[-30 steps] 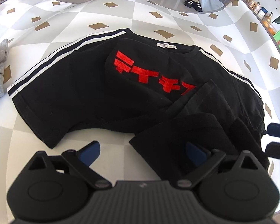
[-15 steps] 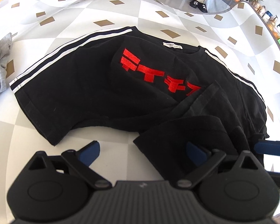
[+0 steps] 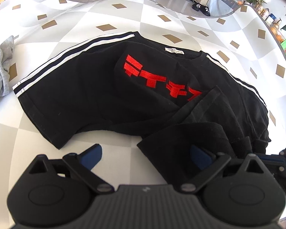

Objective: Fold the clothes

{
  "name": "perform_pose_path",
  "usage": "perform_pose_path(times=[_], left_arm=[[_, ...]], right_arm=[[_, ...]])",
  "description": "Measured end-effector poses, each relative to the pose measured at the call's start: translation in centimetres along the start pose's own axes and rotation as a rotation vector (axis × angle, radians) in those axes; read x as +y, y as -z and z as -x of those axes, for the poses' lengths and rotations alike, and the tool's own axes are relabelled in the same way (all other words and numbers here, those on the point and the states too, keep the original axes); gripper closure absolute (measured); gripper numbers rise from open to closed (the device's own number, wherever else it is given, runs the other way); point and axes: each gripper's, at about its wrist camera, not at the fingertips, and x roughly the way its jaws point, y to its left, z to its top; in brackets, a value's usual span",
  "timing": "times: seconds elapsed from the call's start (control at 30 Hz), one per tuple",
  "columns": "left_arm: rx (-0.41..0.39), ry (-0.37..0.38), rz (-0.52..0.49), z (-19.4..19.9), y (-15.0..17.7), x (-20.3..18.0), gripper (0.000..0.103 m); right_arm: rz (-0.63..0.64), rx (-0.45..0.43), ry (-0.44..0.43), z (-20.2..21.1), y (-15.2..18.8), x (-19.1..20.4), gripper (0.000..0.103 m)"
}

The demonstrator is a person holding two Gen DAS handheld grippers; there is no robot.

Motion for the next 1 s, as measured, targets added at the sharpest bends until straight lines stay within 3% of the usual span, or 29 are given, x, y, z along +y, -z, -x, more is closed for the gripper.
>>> perform_pose_path(times=[0.2,0.63,0.77,0.87,1.0], left_arm=[[-0.022,-0.013,0.005,1.0,0.1,0.4,0.004],[-0.026,-0.037,-0.014,2.1,1.5,0.6,0.003],[-0.012,-0.038,-0.017,1.9,2.0,0.4,0.003],[-0.009,-0.029,-0.023,1.9,2.3,0.2,0.003],[-0.023,-0.036,-0.028,2.1,2.5,0.1,0.001]], right_arm=[[-0.011,0.010,0.106,2.9,1.2,-0.7,0.098],[-0.080,-0.103,0.257,10.0,4.0,-1.2,0.099],[-0.135,-0.157,0.264,10.7,3.9,-1.7,0.094],[-0.175,-0.194,0.232,10.2,3.1,-2.0,0.085],[-0.238,-0.236,0.188,8.8,1.6,-2.2,0.081]])
